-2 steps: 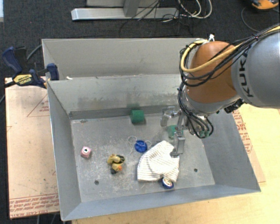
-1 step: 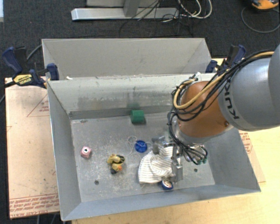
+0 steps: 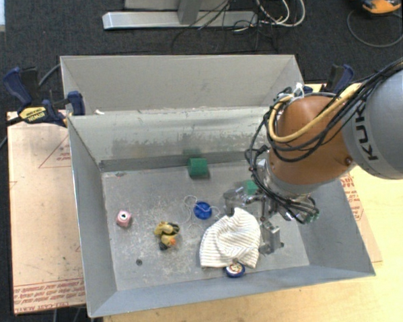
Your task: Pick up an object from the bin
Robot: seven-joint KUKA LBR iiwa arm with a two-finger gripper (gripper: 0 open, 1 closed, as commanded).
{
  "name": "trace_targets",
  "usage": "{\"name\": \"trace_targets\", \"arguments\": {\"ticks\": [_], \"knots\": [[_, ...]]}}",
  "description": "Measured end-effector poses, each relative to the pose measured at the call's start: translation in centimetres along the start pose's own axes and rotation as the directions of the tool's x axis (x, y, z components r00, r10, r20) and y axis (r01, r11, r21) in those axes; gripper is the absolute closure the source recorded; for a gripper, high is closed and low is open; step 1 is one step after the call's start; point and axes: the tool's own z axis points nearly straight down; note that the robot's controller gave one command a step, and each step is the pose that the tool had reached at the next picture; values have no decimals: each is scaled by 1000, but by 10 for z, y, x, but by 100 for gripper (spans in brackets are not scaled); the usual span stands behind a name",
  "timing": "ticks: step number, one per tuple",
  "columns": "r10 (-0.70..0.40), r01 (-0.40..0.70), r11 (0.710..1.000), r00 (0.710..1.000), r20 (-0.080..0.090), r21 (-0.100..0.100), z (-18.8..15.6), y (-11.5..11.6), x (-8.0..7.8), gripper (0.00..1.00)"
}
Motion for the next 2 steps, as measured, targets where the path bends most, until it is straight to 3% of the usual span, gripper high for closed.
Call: {"name": "trace_targets", "arguments": {"ticks": [1,2], "knots": [[191,-191,982,982,-5,-3,79,-11,-10,0],[-178,178,984,984,3,0,80,6,-14,0]]}}
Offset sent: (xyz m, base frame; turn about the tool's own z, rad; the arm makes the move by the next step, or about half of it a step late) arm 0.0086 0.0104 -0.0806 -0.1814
